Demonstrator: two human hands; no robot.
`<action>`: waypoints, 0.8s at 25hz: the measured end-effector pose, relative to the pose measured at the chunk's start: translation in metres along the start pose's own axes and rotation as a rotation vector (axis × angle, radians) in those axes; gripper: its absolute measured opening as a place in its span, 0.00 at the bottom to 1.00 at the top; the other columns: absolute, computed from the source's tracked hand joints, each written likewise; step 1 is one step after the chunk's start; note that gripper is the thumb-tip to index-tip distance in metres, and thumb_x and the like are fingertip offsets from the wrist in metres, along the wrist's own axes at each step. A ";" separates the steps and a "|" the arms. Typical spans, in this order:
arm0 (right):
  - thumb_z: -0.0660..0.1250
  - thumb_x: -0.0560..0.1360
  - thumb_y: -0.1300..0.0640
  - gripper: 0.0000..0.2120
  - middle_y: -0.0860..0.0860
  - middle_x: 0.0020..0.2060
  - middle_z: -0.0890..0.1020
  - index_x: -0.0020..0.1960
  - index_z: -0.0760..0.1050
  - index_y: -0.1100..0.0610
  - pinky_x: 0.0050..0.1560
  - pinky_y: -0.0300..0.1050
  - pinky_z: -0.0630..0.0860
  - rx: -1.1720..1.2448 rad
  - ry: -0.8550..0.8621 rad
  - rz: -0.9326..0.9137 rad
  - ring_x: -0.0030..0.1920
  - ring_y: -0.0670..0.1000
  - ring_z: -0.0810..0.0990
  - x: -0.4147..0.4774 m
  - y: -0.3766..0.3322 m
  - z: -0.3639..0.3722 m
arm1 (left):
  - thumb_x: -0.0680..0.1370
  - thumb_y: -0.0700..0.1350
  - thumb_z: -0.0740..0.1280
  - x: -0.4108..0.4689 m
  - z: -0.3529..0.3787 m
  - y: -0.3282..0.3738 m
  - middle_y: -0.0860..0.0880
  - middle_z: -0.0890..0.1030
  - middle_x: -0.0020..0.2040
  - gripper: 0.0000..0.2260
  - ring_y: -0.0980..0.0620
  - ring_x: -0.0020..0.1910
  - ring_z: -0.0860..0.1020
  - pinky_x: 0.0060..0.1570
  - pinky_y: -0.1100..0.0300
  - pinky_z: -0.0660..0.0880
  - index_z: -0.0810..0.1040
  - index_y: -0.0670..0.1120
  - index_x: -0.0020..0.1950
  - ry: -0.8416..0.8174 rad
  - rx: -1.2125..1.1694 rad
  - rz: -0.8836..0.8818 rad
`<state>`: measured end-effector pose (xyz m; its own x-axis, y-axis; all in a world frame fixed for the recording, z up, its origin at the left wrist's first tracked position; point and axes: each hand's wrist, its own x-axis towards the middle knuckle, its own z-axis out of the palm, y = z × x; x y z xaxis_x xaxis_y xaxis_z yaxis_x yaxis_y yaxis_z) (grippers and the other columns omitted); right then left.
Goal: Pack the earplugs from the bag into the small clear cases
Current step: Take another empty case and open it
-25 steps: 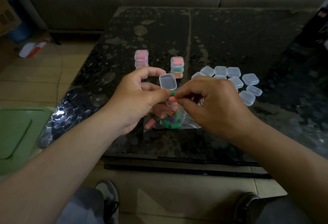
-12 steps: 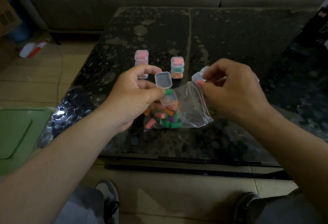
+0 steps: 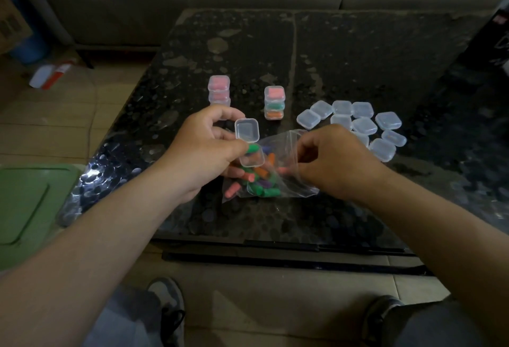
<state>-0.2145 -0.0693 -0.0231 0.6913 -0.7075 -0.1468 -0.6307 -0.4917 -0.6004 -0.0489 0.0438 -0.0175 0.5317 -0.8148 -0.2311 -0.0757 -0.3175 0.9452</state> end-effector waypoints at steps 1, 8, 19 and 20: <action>0.76 0.74 0.57 0.03 0.46 0.37 0.85 0.41 0.84 0.52 0.40 0.40 0.83 0.033 -0.034 -0.005 0.38 0.43 0.83 0.001 0.000 0.001 | 0.76 0.33 0.73 0.000 0.000 0.000 0.43 0.86 0.41 0.17 0.44 0.38 0.87 0.39 0.50 0.84 0.78 0.51 0.58 0.004 -0.001 -0.005; 0.74 0.73 0.61 0.03 0.49 0.41 0.86 0.42 0.84 0.54 0.48 0.50 0.84 0.191 -0.109 -0.035 0.44 0.48 0.84 0.002 -0.006 0.003 | 0.76 0.33 0.73 0.001 -0.001 0.000 0.43 0.86 0.42 0.17 0.46 0.37 0.87 0.37 0.54 0.81 0.78 0.51 0.60 0.012 0.015 -0.028; 0.75 0.73 0.59 0.06 0.45 0.41 0.84 0.45 0.85 0.48 0.43 0.37 0.80 0.000 -0.072 -0.184 0.41 0.42 0.82 0.003 0.000 0.016 | 0.76 0.31 0.72 0.001 0.000 -0.003 0.44 0.85 0.37 0.18 0.45 0.35 0.86 0.38 0.52 0.80 0.78 0.51 0.58 -0.015 0.051 -0.036; 0.75 0.73 0.57 0.05 0.45 0.42 0.84 0.47 0.85 0.49 0.43 0.38 0.79 -0.016 -0.063 -0.196 0.41 0.42 0.81 0.003 0.000 0.017 | 0.76 0.31 0.72 0.001 0.001 -0.002 0.45 0.85 0.36 0.18 0.44 0.35 0.86 0.39 0.49 0.81 0.78 0.50 0.58 -0.017 0.052 -0.035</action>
<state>-0.2065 -0.0628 -0.0370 0.8219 -0.5643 -0.0777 -0.4871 -0.6254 -0.6096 -0.0487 0.0435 -0.0201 0.5201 -0.8108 -0.2686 -0.1014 -0.3709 0.9231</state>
